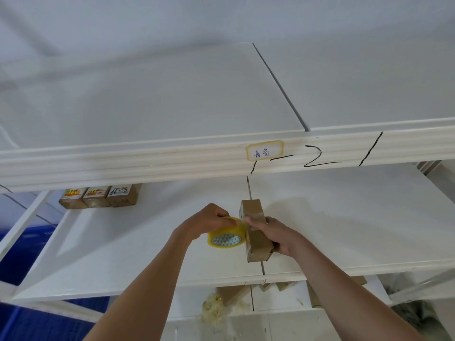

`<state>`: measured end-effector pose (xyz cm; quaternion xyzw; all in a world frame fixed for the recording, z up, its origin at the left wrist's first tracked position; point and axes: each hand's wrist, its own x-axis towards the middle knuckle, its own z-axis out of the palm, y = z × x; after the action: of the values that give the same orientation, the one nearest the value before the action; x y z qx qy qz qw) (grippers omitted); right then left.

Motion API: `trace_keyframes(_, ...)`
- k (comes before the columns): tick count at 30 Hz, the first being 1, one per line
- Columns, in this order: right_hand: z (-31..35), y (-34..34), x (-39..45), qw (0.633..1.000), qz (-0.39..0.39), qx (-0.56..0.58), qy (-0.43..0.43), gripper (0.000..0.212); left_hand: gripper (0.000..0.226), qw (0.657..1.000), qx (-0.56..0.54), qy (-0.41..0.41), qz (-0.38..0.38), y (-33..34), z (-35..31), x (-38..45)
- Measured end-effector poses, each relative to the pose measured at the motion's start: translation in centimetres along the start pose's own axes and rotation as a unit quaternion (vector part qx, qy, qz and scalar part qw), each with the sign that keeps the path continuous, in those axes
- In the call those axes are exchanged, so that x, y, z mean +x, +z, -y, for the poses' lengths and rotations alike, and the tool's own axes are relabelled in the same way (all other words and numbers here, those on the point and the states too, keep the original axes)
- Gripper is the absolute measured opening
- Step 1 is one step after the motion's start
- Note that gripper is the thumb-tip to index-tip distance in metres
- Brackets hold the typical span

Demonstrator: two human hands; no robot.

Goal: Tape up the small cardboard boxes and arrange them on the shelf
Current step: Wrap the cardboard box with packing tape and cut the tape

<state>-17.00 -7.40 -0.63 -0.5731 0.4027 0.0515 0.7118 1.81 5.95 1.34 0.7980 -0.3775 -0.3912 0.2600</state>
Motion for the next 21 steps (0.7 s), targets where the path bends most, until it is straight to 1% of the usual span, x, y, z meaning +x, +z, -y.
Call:
trace_keyframes(2, 0.0, 0.4, 0.1, 0.999, -0.016, -0.045, -0.003, 0.078, 0.024, 0.999, 0.037, 0.003, -0.009, 0.3, -0.1, 0.3)
trace_keyframes(5, -0.2, 0.7, 0.3, 0.996, -0.028, -0.079, 0.002, 0.064, 0.023, 0.997, 0.07, -0.001, -0.011, 0.4, 0.1, 0.5)
trace_keyframes(7, -0.1, 1.1, 0.5, 0.996, -0.024, -0.089, 0.015, 0.056, 0.025, 0.996, 0.093, -0.003, -0.015, 0.6, 0.0, 0.6)
trace_keyframes(10, 0.0, 1.0, 0.5, 0.996, -0.025, -0.077, 0.025, 0.051, 0.03, 0.991, 0.129, -0.008, -0.02, 0.7, -0.3, 0.7)
trace_keyframes(14, -0.2, 0.5, 0.5, 0.996, -0.031, -0.074, 0.025, 0.052, 0.037, 0.987, 0.156, -0.035, -0.022, 0.4, 0.0, 0.6)
trace_keyframes(17, -0.4, 0.5, 0.6, 0.997, -0.04, -0.069, 0.023, 0.05, 0.038, 0.982, 0.186, -0.022, -0.023, 0.3, 0.3, 0.7)
trace_keyframes(21, 0.2, 0.2, 0.6, 0.997, -0.036, -0.064, 0.012, 0.051, 0.049, 0.975, 0.216, -0.017, -0.052, -0.3, 0.8, 0.8)
